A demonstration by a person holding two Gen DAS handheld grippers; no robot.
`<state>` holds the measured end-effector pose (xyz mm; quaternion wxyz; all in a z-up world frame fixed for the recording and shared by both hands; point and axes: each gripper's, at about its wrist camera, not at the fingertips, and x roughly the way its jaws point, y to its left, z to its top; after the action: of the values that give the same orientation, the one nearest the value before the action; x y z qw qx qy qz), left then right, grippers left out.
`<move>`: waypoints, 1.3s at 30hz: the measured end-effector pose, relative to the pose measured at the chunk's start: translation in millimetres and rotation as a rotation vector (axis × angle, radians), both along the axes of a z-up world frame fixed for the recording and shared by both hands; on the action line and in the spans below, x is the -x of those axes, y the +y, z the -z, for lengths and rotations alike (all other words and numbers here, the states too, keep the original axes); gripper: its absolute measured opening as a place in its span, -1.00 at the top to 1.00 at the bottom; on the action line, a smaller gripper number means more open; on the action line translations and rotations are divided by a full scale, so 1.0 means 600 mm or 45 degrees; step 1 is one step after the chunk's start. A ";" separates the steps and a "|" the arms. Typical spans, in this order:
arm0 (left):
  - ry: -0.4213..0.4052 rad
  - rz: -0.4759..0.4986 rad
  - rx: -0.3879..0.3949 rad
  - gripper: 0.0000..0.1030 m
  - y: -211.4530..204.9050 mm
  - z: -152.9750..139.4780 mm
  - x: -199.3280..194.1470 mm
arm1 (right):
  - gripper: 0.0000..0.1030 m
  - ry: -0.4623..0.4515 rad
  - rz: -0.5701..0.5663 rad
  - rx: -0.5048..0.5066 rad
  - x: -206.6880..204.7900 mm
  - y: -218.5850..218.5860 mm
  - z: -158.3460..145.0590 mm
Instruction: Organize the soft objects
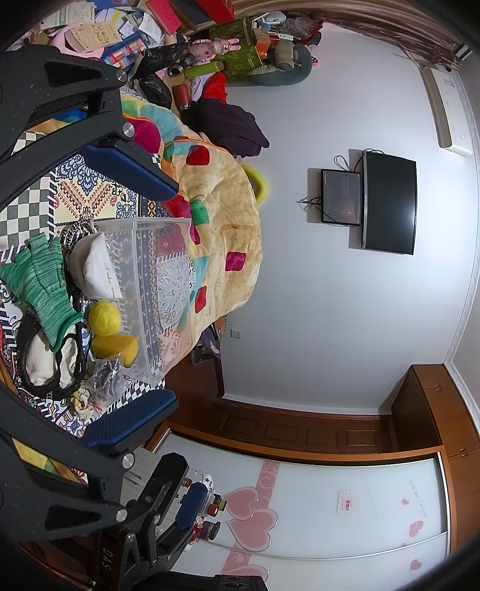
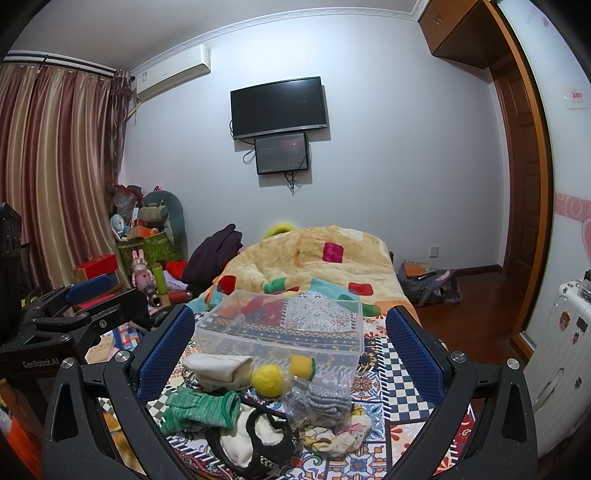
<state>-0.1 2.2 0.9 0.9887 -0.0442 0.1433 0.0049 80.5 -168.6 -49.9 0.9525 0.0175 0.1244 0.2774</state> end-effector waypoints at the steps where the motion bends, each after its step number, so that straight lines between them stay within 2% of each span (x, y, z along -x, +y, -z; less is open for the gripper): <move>1: 0.000 -0.001 -0.001 -1.00 0.000 0.000 0.000 | -1.00 0.000 -0.001 0.000 0.000 0.000 0.000; 10: 0.007 0.000 -0.001 -1.00 -0.007 0.000 -0.002 | -1.00 0.001 0.004 -0.003 -0.002 -0.001 0.003; 14: 0.036 0.011 0.013 -1.00 -0.005 0.009 -0.014 | -1.00 0.044 0.006 0.007 -0.018 -0.002 0.013; 18: 0.121 0.014 0.023 -1.00 0.004 0.033 -0.045 | -1.00 0.132 0.000 0.015 -0.046 -0.004 0.036; 22: 0.205 0.038 0.094 -1.00 0.025 0.063 -0.074 | -0.98 0.232 -0.008 0.030 -0.073 -0.002 0.062; 26: 0.284 0.041 0.145 -0.72 0.044 0.099 -0.106 | -0.78 0.313 -0.006 0.069 -0.093 0.001 0.084; 31: 0.426 0.056 0.212 -0.71 0.053 0.149 -0.137 | -0.77 0.421 -0.031 0.085 -0.112 -0.002 0.115; 34: 0.485 0.069 0.168 -0.71 0.043 0.173 -0.151 | -0.77 0.466 -0.035 0.108 -0.119 0.003 0.130; 39: 0.578 0.062 0.172 -0.71 0.043 0.206 -0.171 | -0.77 0.558 -0.036 0.153 -0.138 0.015 0.159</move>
<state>102.6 27.8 -122.7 0.9258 -0.1044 0.3629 -0.0189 163.4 -159.6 -145.1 0.8981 0.0187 0.3448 0.2725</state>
